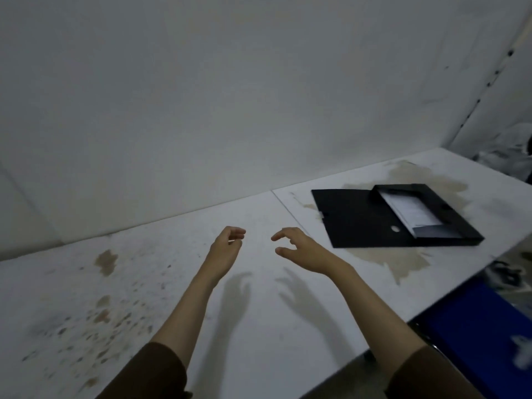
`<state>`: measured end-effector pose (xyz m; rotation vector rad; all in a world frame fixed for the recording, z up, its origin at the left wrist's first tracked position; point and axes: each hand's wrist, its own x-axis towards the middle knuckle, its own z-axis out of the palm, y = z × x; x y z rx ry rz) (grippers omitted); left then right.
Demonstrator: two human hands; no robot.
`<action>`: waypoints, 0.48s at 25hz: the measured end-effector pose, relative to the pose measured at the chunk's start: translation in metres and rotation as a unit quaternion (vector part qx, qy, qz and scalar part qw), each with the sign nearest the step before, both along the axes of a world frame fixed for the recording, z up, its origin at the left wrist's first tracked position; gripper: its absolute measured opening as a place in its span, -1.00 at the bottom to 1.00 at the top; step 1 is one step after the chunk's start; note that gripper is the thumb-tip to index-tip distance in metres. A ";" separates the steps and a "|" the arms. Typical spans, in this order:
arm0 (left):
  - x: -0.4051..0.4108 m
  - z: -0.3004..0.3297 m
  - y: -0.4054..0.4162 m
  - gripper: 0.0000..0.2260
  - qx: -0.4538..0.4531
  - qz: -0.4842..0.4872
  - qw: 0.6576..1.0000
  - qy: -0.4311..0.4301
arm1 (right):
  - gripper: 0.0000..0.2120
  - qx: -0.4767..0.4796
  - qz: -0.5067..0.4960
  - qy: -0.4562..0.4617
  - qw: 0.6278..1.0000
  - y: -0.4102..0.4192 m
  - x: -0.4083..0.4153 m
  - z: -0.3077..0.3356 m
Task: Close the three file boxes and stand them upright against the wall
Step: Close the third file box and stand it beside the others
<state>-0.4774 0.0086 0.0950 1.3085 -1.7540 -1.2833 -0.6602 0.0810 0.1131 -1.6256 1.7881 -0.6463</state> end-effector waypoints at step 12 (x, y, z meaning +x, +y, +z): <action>-0.148 -0.040 -0.029 -0.77 -0.010 -0.060 0.995 -0.079 | -0.75 0.039 -0.086 -0.084 0.992 -0.007 -0.172 -0.048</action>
